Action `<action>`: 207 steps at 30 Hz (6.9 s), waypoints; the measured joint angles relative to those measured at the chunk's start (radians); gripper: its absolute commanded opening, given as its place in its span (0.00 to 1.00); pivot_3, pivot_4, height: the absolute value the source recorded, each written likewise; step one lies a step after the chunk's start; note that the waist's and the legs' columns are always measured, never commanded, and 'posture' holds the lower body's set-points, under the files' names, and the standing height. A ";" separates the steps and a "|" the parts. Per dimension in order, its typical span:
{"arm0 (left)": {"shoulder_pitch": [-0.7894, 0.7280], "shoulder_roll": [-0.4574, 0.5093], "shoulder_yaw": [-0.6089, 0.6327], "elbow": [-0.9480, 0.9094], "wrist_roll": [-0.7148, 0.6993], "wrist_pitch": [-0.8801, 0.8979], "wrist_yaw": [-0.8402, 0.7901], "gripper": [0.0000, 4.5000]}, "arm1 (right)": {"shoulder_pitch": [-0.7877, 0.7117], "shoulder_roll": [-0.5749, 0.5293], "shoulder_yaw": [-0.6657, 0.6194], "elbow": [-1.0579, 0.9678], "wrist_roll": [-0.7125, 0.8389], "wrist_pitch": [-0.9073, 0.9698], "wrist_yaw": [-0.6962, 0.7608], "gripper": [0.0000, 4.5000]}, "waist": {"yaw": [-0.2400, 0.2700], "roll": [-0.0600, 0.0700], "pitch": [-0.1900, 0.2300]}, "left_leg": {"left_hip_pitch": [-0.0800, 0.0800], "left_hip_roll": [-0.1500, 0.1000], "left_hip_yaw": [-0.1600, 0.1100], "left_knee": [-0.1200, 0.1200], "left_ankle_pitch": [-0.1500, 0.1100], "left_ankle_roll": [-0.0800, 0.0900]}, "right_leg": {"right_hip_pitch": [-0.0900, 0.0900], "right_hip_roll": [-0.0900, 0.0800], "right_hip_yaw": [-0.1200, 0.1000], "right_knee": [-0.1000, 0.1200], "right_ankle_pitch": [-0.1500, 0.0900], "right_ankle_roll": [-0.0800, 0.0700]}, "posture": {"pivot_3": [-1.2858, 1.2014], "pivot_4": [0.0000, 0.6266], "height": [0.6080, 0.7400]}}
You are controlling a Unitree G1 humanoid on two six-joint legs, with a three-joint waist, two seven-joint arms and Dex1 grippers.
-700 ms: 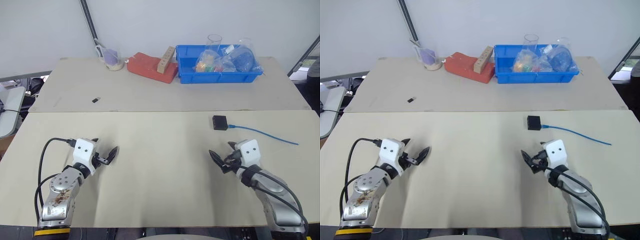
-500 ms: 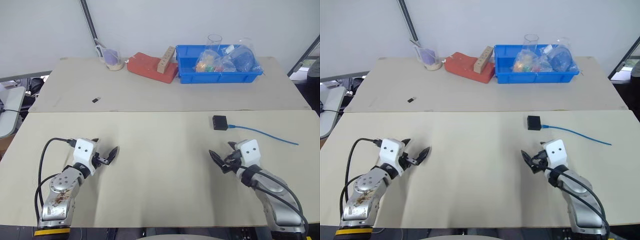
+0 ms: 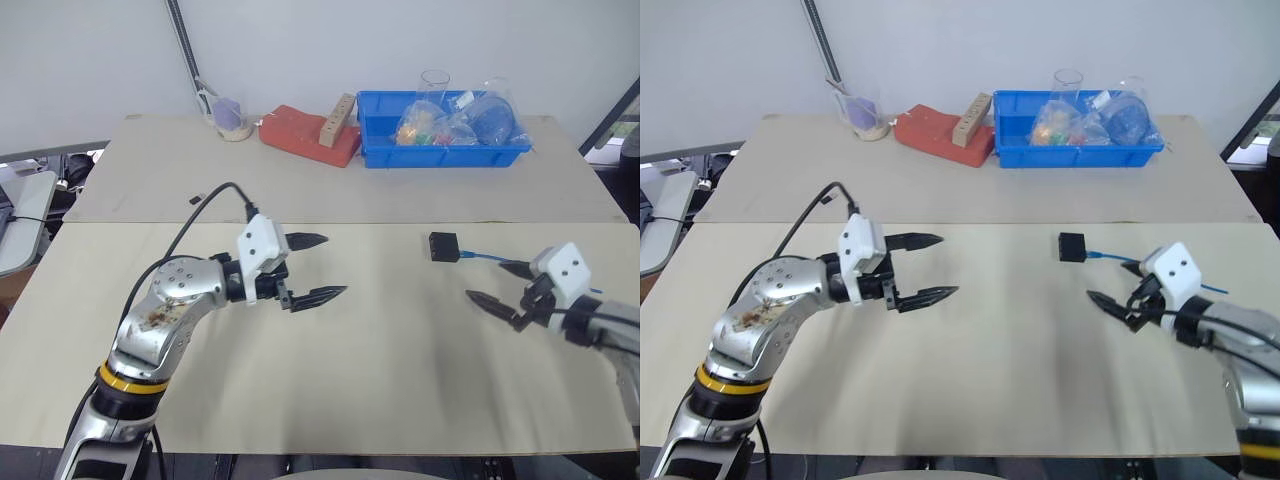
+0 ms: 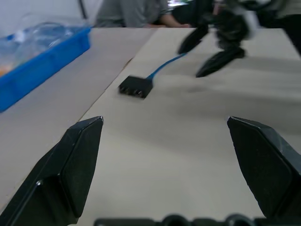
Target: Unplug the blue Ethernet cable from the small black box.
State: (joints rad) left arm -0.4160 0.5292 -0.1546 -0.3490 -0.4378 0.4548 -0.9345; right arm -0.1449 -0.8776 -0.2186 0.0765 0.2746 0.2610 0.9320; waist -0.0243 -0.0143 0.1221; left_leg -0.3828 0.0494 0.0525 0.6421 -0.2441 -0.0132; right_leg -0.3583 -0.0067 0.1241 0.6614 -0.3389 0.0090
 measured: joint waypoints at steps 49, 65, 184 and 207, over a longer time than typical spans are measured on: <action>0.035 0.045 0.195 0.054 -0.252 0.233 0.048 1.00 | -0.575 0.075 0.318 0.499 -0.379 -0.649 0.301 0.01 | -0.016 0.007 0.007 | 0.001 0.002 -0.013 0.002 0.000 0.000 | 0.005 -0.002 -0.003 0.002 0.000 0.000 | 0.52 0.24 1.00; -0.136 0.005 0.179 0.219 -0.303 0.339 0.047 1.00 | -0.465 0.177 0.372 -0.070 -0.663 -0.794 -0.160 0.01 | 0.009 0.007 0.007 | -0.002 0.000 -0.017 0.003 0.001 -0.002 | 0.003 -0.002 -0.007 0.003 0.000 0.000 | 0.52 0.24 1.00; 0.211 0.107 0.245 0.049 -0.100 0.026 -0.089 0.12 | -0.321 0.311 0.452 -0.036 -0.045 0.277 -0.072 0.00 | 0.010 0.007 0.008 | -0.010 0.001 -0.022 0.002 0.001 -0.001 | -0.005 -0.003 -0.010 0.003 0.000 0.000 | 0.52 0.24 1.00; 0.220 0.000 0.394 0.289 0.046 -0.198 0.272 0.12 | -0.441 0.200 0.281 -0.435 0.250 0.542 0.064 0.99 | 0.004 0.007 0.008 | -0.009 0.002 -0.023 0.001 0.001 -0.001 | -0.005 -0.001 -0.010 0.004 0.000 0.000 | 0.52 0.24 1.00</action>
State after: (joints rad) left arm -0.1957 0.5291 0.2397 -0.0600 -0.3920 0.2567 -0.6621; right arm -0.5862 -0.6775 0.0620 -0.3584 0.5244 0.8027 0.9956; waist -0.0206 -0.0077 0.1302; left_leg -0.3917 0.0511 0.0296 0.6428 -0.2430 -0.0137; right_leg -0.3636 -0.0079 0.1138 0.6649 -0.3387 0.0088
